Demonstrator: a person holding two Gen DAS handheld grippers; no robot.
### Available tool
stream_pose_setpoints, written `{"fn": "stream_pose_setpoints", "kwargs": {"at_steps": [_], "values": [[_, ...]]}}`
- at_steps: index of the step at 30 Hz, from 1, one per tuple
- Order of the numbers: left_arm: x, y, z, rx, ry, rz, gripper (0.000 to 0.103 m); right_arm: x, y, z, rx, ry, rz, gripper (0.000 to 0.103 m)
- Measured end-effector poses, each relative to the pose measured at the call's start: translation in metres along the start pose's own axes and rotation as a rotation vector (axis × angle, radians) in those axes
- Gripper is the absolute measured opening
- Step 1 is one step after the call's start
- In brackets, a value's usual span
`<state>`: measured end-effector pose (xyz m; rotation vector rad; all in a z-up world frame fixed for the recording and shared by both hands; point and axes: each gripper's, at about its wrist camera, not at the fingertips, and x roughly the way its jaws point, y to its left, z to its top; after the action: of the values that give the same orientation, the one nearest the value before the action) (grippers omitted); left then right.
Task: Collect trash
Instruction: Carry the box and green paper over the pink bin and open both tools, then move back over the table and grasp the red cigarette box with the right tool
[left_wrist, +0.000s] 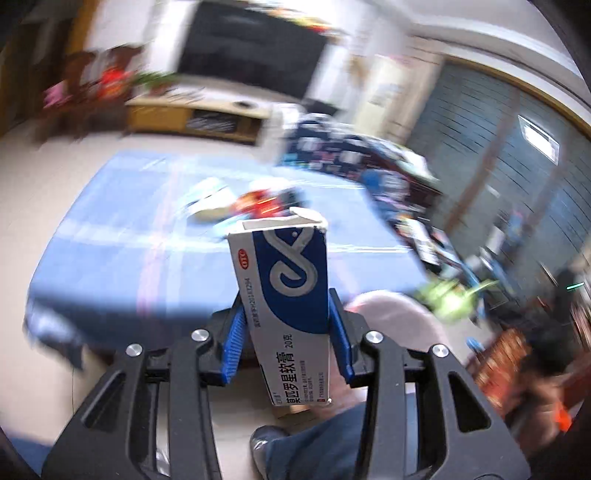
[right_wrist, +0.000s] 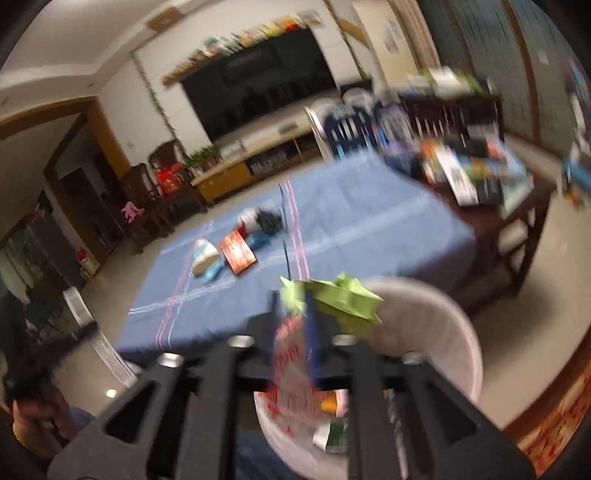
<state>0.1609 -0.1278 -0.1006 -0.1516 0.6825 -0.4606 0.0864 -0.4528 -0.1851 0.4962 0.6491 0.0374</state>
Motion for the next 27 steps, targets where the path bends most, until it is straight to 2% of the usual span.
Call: {"fn": "stream_pose_setpoints", "kwargs": {"at_steps": [1,2,4,6,7,8,9,12,14,17,21,27], "values": [[0.002,-0.013,0.008,0.038,0.002,-0.025,0.042,0.0,-0.015,-0.006,0.08,0.031,0.006,0.049],[0.006,-0.032,0.02,0.089,0.012,-0.066,0.042,-0.005,-0.021,-0.008,0.122,0.018,0.015,0.05],[0.019,-0.063,0.034,0.155,0.036,-0.133,0.042,-0.026,-0.033,-0.006,0.169,-0.047,0.028,0.052],[0.038,-0.096,0.047,0.2,0.063,-0.192,0.049,-0.049,-0.038,0.001,0.169,-0.117,0.0,0.063],[0.05,-0.109,0.05,0.21,0.076,-0.191,0.065,-0.058,-0.039,0.005,0.169,-0.14,-0.003,0.064],[0.06,-0.116,0.047,0.216,0.09,-0.181,0.092,-0.068,-0.039,0.009,0.17,-0.16,-0.005,0.064],[0.071,-0.122,0.044,0.221,0.105,-0.162,0.097,-0.075,-0.042,0.013,0.17,-0.168,-0.006,0.065],[0.08,-0.128,0.041,0.233,0.1,-0.146,0.097,-0.085,-0.043,0.02,0.154,-0.187,-0.015,0.066],[0.074,-0.115,0.033,0.217,0.077,-0.153,0.098,-0.086,-0.037,0.02,0.126,-0.185,-0.022,0.066],[0.057,-0.074,0.01,0.182,0.049,-0.107,0.1,-0.073,-0.027,0.021,0.091,-0.158,-0.019,0.066],[0.042,-0.01,-0.016,0.105,0.032,0.008,0.1,-0.047,0.008,0.01,-0.003,-0.093,-0.014,0.066],[0.036,0.064,-0.027,0.077,0.021,0.202,0.1,0.006,0.087,-0.005,-0.183,0.006,0.024,0.066]]}}
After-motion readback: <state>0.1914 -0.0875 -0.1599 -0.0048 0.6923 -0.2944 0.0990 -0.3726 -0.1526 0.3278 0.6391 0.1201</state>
